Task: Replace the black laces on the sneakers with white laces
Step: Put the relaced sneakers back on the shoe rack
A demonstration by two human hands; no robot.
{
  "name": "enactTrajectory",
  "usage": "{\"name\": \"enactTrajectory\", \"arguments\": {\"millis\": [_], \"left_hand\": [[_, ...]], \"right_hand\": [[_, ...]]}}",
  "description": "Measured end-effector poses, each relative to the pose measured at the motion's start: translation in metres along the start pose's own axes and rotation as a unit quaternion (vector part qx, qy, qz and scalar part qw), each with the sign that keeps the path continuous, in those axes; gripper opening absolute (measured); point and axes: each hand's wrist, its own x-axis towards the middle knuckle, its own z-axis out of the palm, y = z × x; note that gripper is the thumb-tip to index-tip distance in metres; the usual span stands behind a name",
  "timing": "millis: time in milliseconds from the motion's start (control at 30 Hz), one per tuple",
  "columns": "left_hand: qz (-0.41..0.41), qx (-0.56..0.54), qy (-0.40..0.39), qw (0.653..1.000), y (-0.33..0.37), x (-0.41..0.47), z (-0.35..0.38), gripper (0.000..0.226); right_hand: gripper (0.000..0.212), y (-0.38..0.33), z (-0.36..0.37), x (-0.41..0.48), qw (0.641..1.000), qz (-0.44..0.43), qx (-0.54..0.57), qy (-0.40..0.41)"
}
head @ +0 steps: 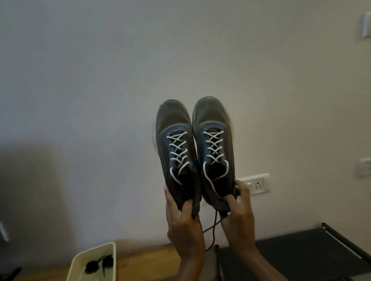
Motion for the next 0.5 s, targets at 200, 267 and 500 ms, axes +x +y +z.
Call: {"name": "enactTrajectory", "arguments": {"millis": [200,267,500], "left_hand": [[0.019,-0.022,0.010,1.000,0.031,0.010,0.007,0.021],[0.023,-0.021,0.021,0.999,0.036,0.010,0.013,0.021],[0.008,-0.029,0.007,1.000,0.048,0.007,0.030,0.032]], "right_hand": [[0.033,0.011,-0.024,0.018,1.000,-0.015,-0.005,0.020],[0.032,0.015,-0.030,0.022,0.999,-0.019,-0.013,0.024],[0.041,0.033,-0.044,0.026,0.999,-0.023,-0.020,0.041]]}}
